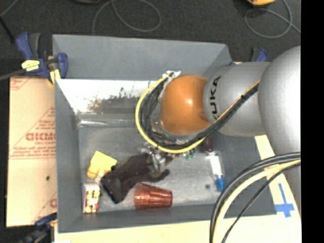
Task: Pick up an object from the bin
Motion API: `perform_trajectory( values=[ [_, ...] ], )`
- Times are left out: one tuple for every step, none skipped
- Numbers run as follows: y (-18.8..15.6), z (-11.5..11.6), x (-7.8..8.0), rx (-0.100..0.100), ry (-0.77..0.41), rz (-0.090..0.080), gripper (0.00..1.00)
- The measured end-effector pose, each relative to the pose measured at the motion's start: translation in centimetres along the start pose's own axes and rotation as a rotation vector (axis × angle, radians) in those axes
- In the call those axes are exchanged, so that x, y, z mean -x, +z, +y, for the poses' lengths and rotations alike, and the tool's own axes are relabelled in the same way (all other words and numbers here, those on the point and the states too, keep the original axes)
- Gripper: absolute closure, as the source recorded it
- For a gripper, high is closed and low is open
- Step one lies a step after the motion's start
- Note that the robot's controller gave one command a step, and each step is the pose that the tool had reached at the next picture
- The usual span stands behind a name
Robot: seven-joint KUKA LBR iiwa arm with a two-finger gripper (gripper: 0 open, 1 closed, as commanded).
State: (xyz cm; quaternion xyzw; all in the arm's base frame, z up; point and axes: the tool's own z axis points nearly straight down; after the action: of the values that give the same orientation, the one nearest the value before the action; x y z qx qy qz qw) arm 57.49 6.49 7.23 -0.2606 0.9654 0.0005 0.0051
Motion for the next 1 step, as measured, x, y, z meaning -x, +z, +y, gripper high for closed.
perform_trajectory(
  values=[
    [0.0,0.0,0.0,0.0,0.001,0.0,1.0]
  ],
)
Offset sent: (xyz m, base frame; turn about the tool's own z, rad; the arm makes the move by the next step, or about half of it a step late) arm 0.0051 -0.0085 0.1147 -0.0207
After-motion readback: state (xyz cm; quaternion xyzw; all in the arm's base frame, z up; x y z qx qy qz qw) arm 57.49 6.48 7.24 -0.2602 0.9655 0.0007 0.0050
